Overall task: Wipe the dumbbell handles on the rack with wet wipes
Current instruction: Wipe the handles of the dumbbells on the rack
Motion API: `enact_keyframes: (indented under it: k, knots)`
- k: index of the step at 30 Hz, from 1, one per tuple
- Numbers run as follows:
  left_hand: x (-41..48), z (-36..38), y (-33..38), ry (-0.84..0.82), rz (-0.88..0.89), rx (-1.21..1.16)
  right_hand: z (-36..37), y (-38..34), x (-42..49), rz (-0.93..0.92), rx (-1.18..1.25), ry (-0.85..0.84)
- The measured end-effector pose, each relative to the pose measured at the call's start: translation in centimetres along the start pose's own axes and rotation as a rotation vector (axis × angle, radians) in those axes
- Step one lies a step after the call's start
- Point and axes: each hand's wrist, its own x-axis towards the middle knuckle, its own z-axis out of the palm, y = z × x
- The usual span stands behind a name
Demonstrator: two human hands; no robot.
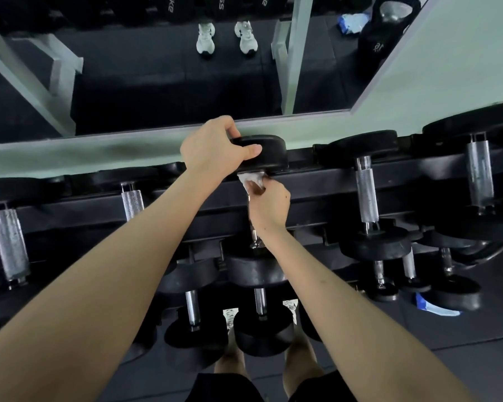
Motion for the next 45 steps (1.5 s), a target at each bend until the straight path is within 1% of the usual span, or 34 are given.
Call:
enact_keyframes:
  k: [3, 9, 12, 13, 17, 21, 23, 24, 26, 27, 29, 30, 32, 34, 36, 37, 39, 43, 45]
  knots:
    - [0.0, -0.1, 0.0, -0.01, 0.009, 0.0, -1.0, 1.2, -0.5, -0.028, -0.07, -0.082]
    - [0.1, -0.2, 0.0, -0.029, 0.0, -0.01, -3.1, 3.6, -2.6, -0.03, -0.096, -0.231]
    - [0.3, -0.3, 0.1, -0.027, -0.009, -0.014, -3.8, 4.6, -2.7, -0.05, -0.157, -0.321]
    - [0.2, -0.3, 0.0, -0.027, -0.01, -0.015, -4.0, 4.5, -2.4, -0.052, -0.165, -0.334]
    - [0.0, -0.2, -0.1, -0.007, 0.01, -0.018, -4.0, 4.4, -1.3, -0.023, -0.068, -0.341]
    - [-0.6, 0.4, -0.4, 0.051, 0.013, -0.065, -4.7, 5.6, -2.1, -0.05, -0.208, -0.441]
    - [-1.1, 1.0, -0.8, 0.101, 0.015, -0.087, -4.5, 5.1, -1.5, -0.019, -0.17, -0.425]
    - [-1.4, 1.4, -1.0, 0.128, 0.019, -0.107, -4.3, 4.7, -1.1, 0.001, -0.102, -0.396]
    - [-1.8, 2.2, -1.4, 0.187, 0.015, -0.152, -3.8, 4.3, -0.8, -0.016, -0.009, -0.326]
    - [-1.9, 2.5, -1.5, 0.209, 0.014, -0.167, -3.7, 4.4, -1.0, -0.039, -0.01, -0.311]
    - [-2.0, 2.9, -1.7, 0.224, 0.02, -0.176, -4.0, 5.1, -2.0, -0.072, -0.095, -0.338]
    - [-2.0, 3.0, -1.8, 0.227, 0.028, -0.176, -4.2, 5.4, -2.5, -0.073, -0.142, -0.372]
    - [-2.0, 3.1, -2.0, 0.235, 0.042, -0.179, -4.4, 5.4, -2.2, -0.037, -0.141, -0.41]
    - [-2.0, 3.2, -2.3, 0.237, 0.057, -0.184, -4.1, 4.2, -0.9, -0.008, -0.057, -0.35]
    - [-2.0, 3.3, -2.6, 0.244, 0.064, -0.198, -3.6, 3.1, 0.5, -0.03, 0.033, -0.277]
    - [-2.0, 3.3, -2.7, 0.244, 0.068, -0.208, -3.4, 2.9, 0.7, -0.044, 0.061, -0.266]
    - [-2.1, 3.3, -3.1, 0.226, 0.084, -0.236, -3.6, 3.8, 0.3, -0.04, 0.042, -0.3]
    - [-2.1, 3.1, -4.2, 0.151, 0.119, -0.284, -4.4, 6.3, -1.7, 0.032, -0.105, -0.447]
    - [-2.0, 3.0, -4.5, 0.142, 0.132, -0.279, -4.3, 5.6, -1.2, 0.059, -0.056, -0.437]
